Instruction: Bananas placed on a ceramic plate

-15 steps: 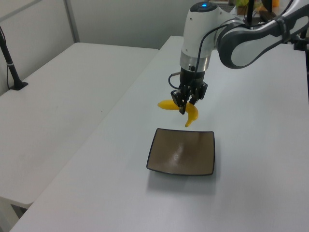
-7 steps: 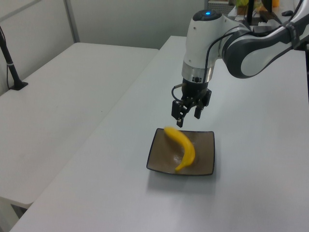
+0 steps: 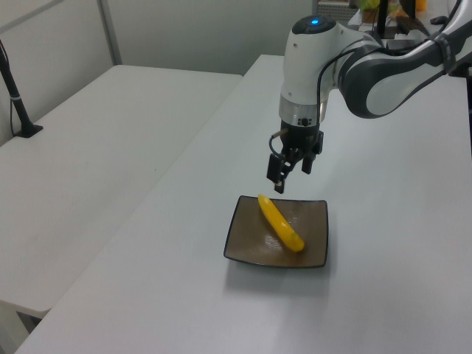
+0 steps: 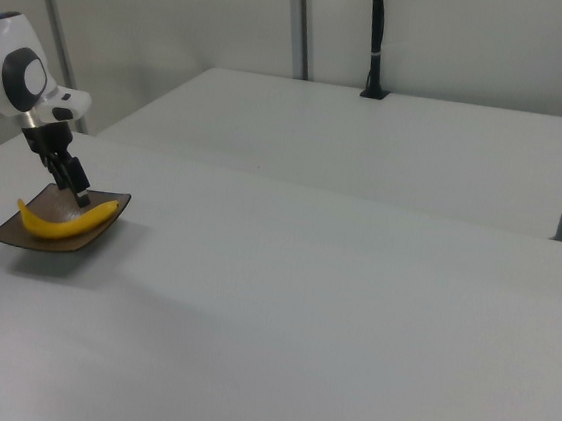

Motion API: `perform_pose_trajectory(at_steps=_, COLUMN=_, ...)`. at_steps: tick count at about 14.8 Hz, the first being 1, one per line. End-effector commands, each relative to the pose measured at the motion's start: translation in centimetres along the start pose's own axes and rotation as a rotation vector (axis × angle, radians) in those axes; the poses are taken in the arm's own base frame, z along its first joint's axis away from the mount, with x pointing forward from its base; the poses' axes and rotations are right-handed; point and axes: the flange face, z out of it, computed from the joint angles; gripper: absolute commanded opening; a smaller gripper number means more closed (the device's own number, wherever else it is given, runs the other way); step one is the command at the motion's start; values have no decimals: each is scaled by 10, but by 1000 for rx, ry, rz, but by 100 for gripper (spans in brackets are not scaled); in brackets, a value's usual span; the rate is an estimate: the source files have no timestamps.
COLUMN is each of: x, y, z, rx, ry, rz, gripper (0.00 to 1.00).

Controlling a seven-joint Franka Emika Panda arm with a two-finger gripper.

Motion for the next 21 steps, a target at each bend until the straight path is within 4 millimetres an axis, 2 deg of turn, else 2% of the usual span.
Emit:
perform_pose_trajectory(at_steps=1, x=8, y=35, z=-3, rx=-87, ry=-69, rz=-276, gripper=100)
perform_pose_trajectory(at_steps=3, x=22, y=67, z=-6, rx=-133, ry=-112, rz=-389, gripper=100)
perform_pose_trajectory(at_steps=5, x=39, y=100, z=-9, rx=-144, ry=-119, rz=-412, gripper=100)
perform_pose_trajectory(at_steps=7, x=39, y=135, z=-21, rx=-132, ry=-127, rz=-465, gripper=100)
perform_pose_trajectory(at_steps=12, x=56, y=222, z=-78, rx=39, ry=-115, rz=-370, gripper=100)
perform_pose_trajectory(at_steps=16, x=56, y=278, z=-100, rx=52, ry=-86, rz=-365, gripper=100)
perform_pose_trajectory(at_steps=18, x=56, y=284, z=-108, rx=31, ry=-71, rz=-359, gripper=100)
perform_pose_trajectory(at_steps=19, x=59, y=294, z=-109, rx=29, ry=-68, rz=-348, gripper=100)
perform_pose_trajectory(at_steps=21, x=63, y=301, z=-105, rx=27, ry=-68, rz=-339, gripper=100)
